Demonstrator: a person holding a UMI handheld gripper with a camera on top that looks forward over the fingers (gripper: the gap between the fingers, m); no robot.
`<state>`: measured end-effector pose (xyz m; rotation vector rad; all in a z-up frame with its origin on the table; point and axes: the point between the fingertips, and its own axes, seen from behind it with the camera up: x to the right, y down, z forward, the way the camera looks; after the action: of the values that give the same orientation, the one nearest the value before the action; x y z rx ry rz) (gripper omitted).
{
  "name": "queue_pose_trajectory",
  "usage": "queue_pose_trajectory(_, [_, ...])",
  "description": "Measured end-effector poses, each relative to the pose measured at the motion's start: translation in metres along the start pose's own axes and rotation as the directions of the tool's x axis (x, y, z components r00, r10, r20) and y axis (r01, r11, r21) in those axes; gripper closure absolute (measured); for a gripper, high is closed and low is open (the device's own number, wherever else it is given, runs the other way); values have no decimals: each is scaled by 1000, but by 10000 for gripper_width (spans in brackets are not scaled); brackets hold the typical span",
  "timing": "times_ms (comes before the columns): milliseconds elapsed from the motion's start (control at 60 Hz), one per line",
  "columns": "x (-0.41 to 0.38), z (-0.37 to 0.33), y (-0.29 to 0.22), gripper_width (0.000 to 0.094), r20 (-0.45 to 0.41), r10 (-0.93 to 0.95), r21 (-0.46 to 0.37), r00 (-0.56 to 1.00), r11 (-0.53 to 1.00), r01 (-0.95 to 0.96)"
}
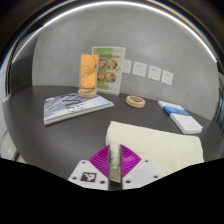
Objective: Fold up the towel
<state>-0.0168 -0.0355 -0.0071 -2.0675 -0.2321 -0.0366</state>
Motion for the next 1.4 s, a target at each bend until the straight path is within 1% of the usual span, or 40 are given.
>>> queue_pose_trajectory(17, [3,1,0,842,-15,0,5,1000,1000,0])
queue_pose_trajectory(117, [5,3,-2,893,-24,8,26,1000,1000,-7])
queue_pose_trajectory(233, [6,-2,-6,916,-18,31,38,999,999,-30])
queue_pose_trajectory(300, [18,-12,-22,916,-37,56,69,998,996,-54])
queue_pose_trajectory(367, [45,-27,-41,916,-81,83,98,993,992,-75])
queue_pose_trajectory(433, [77,-44,-58,913,-106,128,132,986,985,-113])
queue_pose_trajectory(517, [130,-62,-65,909,-154,178,158,972,975,-154])
queue_pose_trajectory(567, [158,-69,-62,906,-163,212,166,964,969,-185])
queue_pose_trajectory(650, [205,-69,-44,903,-172,233,153,957,966,-208])
queue_pose_trajectory(717, [240,-63,-24,903,-202,243,127,949,967,-220])
queue_pose_trajectory(767, [259,-56,-9,903,-208,242,102,948,969,-225])
queue_pose_trajectory(850, [277,-43,12,903,-199,247,66,948,969,-239])
queue_pose_trajectory(983, [290,-35,27,893,-199,250,40,948,968,-247])
queue_pose_trajectory(1017, [290,-35,27,874,-200,254,38,946,967,-251])
queue_pose_trajectory(1033, [290,-36,27,845,-202,256,38,945,966,-254])
queue_pose_trajectory(1050, [291,-38,27,760,-206,259,38,944,966,-257])
queue_pose_trajectory(1067, [290,-40,26,703,-207,259,40,943,966,-257])
queue_pose_trajectory(1083, [289,-42,25,672,-209,258,42,943,966,-255])
queue_pose_trajectory(1183, [281,-62,21,44,-218,211,24,953,977,-211])
queue_pose_trajectory(1233, [273,-78,17,121,-223,192,20,956,981,-192])
queue_pose_trajectory(1250, [270,-84,15,126,-229,185,22,956,982,-185])
queue_pose_trajectory(1350, [245,-127,-1,105,-279,143,66,950,989,-129])
queue_pose_trajectory(1400, [220,-149,-10,106,-277,143,86,950,989,-124])
